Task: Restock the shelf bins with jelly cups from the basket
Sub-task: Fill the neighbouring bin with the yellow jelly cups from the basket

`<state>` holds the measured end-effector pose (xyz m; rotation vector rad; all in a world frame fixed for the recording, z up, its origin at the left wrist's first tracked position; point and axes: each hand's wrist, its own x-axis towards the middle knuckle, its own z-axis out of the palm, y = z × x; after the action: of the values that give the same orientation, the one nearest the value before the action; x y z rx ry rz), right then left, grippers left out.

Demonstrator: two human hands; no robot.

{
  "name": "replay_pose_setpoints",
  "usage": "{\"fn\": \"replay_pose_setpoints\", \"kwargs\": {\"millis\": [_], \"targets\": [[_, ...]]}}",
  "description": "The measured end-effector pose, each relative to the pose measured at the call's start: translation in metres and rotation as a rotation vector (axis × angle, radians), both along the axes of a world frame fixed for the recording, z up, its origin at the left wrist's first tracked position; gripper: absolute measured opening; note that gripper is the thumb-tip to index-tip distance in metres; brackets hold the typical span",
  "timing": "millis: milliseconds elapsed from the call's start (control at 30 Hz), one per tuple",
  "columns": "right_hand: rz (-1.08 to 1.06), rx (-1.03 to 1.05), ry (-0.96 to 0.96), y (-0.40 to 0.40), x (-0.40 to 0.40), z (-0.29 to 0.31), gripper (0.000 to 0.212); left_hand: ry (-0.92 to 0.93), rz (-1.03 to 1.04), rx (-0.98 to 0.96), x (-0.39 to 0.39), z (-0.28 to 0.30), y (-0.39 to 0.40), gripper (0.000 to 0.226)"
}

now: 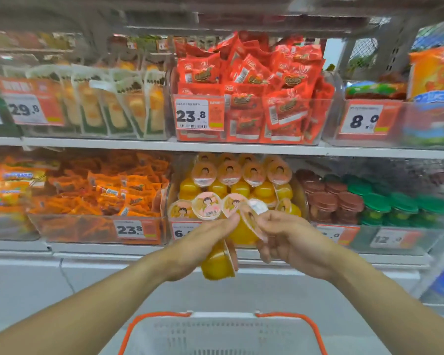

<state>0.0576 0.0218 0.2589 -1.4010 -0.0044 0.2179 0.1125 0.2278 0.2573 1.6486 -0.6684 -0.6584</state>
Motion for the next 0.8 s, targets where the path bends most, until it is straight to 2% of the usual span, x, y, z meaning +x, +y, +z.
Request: {"fn": "replay_pose_setpoints", "kwargs": {"millis": [67, 167, 200, 300, 433, 633, 800], "targets": [[-0.159, -0.001, -0.032, -0.01, 0.014, -0.002, 0.024, 0.012, 0.129, -0.005, 0.011, -0.007, -0.012, 0.053], [-0.486, -0.054, -0.047, -0.027, 0.036, -0.016, 0.024, -0.055, 0.331, 0.057, 0.027, -0.022, -0.023, 0.034], [-0.557, -0.077, -0.052, -0.03, 0.043, -0.02, 0.023, -0.083, 0.348, 0.074, 0.031, -0.026, -0.025, 0.03], [-0.672, -0.175, -0.061, -0.033, 0.064, -0.026, 0.024, -0.156, 0.333, 0.151, 0.04, -0.037, -0.032, 0.04], [-0.695, -0.529, -0.028, -0.032, 0.087, -0.039, 0.025, -0.202, 0.361, 0.164, 0.046, -0.042, -0.04, 0.05], [-0.705, -0.996, -0.121, -0.037, 0.08, -0.038, 0.021, -0.136, 0.421, 0.136, 0.052, -0.034, -0.047, 0.039], [-0.651, -1.293, -0.184, -0.033, 0.071, -0.038, 0.028, -0.069, 0.422, 0.12, 0.061, -0.02, -0.046, 0.031]]}}
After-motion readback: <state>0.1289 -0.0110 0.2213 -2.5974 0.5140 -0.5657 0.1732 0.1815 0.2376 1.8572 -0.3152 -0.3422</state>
